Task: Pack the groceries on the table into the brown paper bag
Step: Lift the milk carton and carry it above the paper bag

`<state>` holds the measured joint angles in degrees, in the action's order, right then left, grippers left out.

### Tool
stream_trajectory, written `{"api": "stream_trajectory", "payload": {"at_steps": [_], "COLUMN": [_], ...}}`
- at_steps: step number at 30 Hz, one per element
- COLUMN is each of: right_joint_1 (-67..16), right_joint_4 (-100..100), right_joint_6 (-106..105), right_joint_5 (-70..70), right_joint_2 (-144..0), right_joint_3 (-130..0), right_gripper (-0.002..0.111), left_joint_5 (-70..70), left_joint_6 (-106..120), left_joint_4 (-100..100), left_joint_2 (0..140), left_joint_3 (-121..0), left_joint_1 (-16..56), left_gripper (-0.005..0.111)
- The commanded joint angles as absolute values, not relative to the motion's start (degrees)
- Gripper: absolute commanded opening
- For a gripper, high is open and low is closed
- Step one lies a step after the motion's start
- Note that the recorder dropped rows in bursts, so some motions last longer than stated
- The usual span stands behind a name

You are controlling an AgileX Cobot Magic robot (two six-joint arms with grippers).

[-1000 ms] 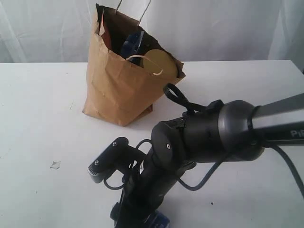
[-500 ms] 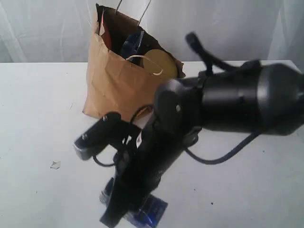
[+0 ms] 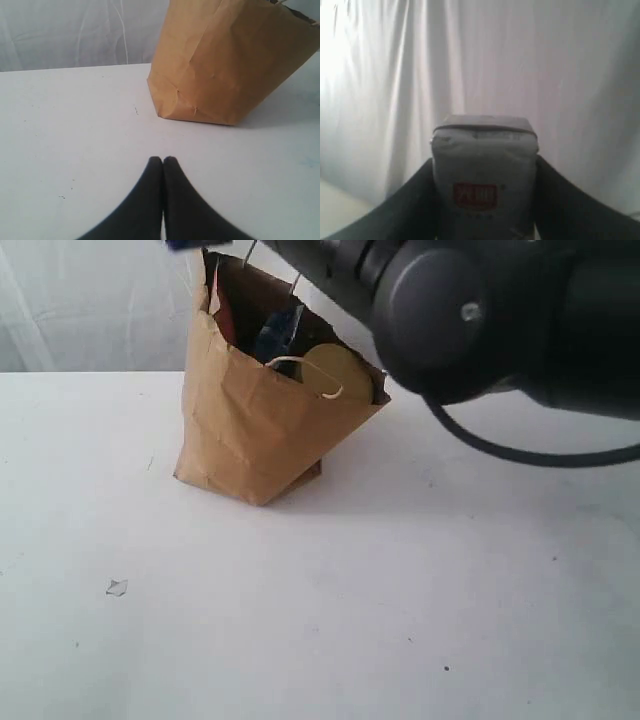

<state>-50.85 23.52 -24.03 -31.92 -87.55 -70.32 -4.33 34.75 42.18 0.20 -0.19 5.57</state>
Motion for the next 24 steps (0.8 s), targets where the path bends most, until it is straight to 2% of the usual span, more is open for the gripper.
{"api": "stream_trajectory", "payload": {"at_steps": [1,8,14,17,24], "right_joint_1": [-50.79,-48.34,-44.18,-43.71,-42.54], "right_joint_4": [23.93,27.75,31.31,31.31,30.06], "right_joint_6": [-19.77,-17.94,-17.69,-17.56,-17.70], "right_joint_5": [-53.16,-57.74,-56.26,-52.07,-51.94], "right_joint_2": [-93.10,-104.17,-110.76,-113.04,-116.19], "right_joint_3": [-70.92,-77.13,-84.70,-86.17,-86.29], "right_gripper": [0.031,0.031,0.031,0.031,0.031], "left_joint_5": [-2.63,-1.55,-1.55,-1.55,-1.55], "left_joint_6": [34.88,34.48,34.21,33.43,32.94], "left_joint_4": [42.53,42.53,44.68,44.92,45.57], "left_joint_2": [0.00,0.00,0.00,0.00,0.00], "left_joint_3": [0.00,0.00,0.00,0.00,0.00], "left_joint_1": [5.95,5.95,5.95,5.95,5.95], "left_gripper": [0.000,0.000,0.000,0.000,0.000]}}
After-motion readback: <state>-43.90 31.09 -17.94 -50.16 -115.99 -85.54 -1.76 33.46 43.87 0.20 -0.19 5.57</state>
